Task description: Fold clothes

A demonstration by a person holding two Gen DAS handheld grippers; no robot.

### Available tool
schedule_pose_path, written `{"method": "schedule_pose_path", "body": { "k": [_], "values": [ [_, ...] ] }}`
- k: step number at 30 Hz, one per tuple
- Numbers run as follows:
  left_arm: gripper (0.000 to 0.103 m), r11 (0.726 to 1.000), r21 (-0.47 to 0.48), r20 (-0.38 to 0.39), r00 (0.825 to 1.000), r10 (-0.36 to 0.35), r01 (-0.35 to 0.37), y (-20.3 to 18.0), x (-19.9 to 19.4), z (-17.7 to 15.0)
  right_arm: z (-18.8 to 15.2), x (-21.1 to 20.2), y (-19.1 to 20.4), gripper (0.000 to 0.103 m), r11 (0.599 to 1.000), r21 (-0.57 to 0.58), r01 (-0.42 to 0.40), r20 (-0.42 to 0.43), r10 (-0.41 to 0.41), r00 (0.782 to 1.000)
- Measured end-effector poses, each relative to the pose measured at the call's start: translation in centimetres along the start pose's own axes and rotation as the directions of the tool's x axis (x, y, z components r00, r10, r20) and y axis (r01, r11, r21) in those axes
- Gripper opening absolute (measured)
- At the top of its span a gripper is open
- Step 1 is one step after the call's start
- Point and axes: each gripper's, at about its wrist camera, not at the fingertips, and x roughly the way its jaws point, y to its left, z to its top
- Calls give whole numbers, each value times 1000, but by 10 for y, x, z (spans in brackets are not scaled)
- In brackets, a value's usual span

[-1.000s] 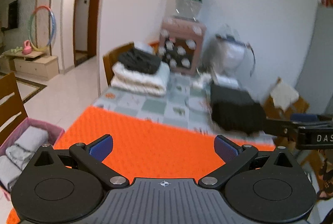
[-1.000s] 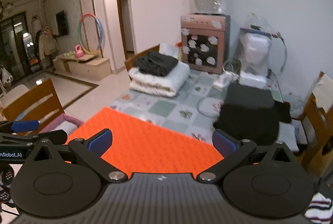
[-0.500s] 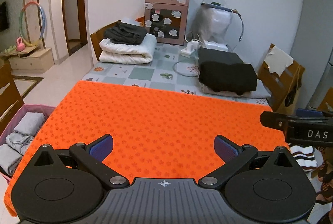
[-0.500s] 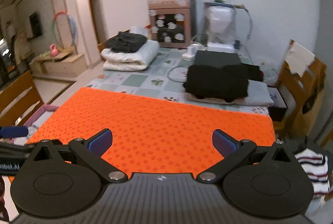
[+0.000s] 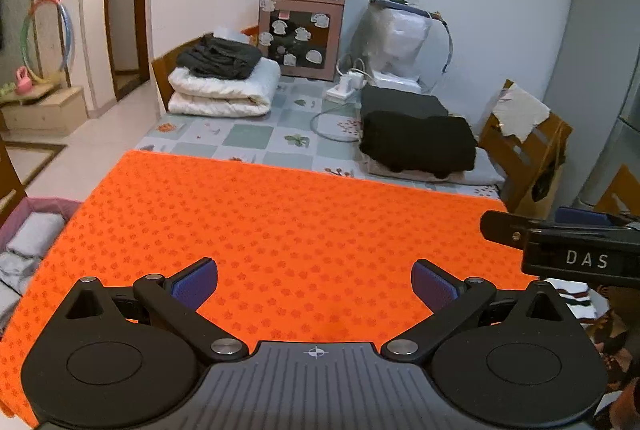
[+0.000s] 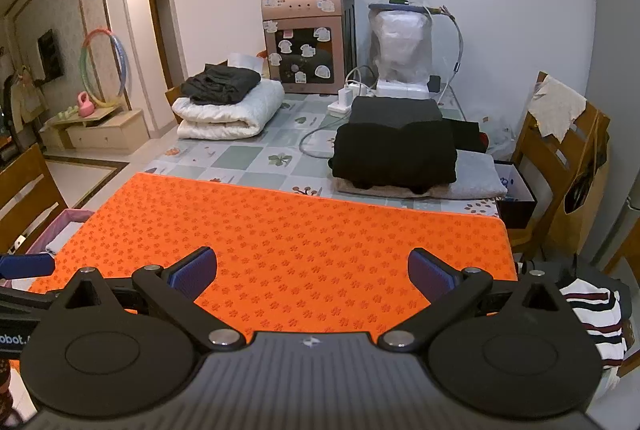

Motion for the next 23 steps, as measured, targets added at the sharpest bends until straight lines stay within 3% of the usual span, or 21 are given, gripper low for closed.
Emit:
{"method": "schedule_pose_path", "body": {
  "k": [23],
  "values": [
    [103, 999, 13, -72, 997, -39, 40, -4, 23, 7, 2, 20, -14, 103, 999, 47, 15, -36, -13, 999]
  ]
}}
